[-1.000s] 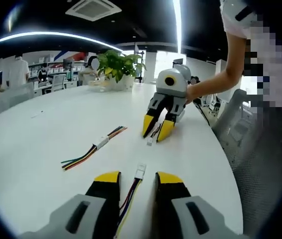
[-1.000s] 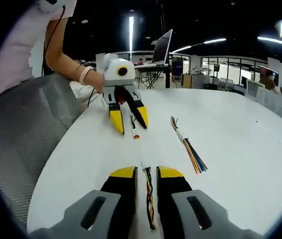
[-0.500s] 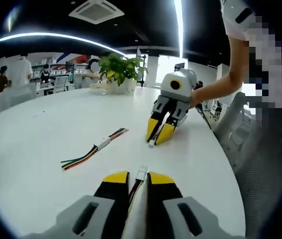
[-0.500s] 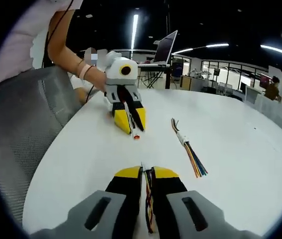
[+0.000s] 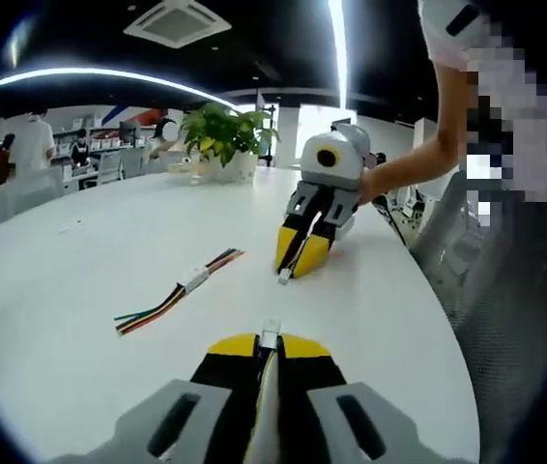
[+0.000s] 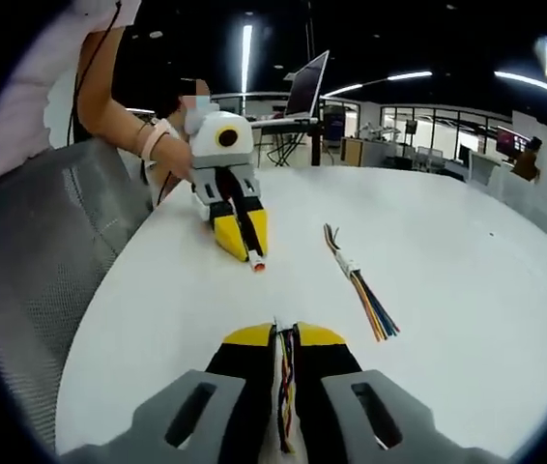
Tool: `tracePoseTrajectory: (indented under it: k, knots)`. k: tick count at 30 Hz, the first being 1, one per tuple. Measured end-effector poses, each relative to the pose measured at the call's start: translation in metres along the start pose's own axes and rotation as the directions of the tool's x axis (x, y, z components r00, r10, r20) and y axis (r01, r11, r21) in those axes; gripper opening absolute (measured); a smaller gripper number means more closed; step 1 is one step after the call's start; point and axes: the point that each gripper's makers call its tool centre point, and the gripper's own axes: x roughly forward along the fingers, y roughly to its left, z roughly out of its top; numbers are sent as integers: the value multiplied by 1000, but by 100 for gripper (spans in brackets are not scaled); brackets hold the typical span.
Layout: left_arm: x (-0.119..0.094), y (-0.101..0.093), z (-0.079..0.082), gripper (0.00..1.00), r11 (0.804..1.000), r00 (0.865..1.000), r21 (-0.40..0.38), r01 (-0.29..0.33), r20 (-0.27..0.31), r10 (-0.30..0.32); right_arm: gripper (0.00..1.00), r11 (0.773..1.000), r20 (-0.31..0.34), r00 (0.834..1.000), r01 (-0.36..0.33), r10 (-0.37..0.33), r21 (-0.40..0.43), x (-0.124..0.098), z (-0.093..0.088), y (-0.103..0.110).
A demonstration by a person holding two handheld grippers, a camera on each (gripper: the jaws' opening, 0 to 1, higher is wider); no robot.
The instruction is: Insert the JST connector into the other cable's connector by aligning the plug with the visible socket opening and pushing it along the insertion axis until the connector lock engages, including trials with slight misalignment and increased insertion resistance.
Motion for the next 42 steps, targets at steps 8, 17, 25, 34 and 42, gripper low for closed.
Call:
tracePoseTrajectory:
  k: [8, 17, 25, 34, 42]
  knots:
    - [0, -2, 2, 1, 1000, 1000, 6, 2, -5, -2, 3, 1000, -2, 1000, -3, 3, 31, 1, 1, -2]
    - [4, -2, 5, 1, 996, 999, 85, 12, -48, -8, 3, 999, 2, 1000, -29, 29, 31, 6, 6, -1]
    - [7, -6, 7, 1, 996, 999, 89, 24, -46, -20, 3, 999, 12, 999, -45, 45, 31, 12, 12, 1]
    - [8, -10, 21, 1, 998, 999, 49, 39, 20, -40, 3, 998, 19, 998, -65, 65, 18, 17, 18, 6]
    - [13, -12, 12, 1, 995, 998, 85, 52, -26, -50, 3, 997, 24, 997, -72, 72, -2, 20, 20, 7]
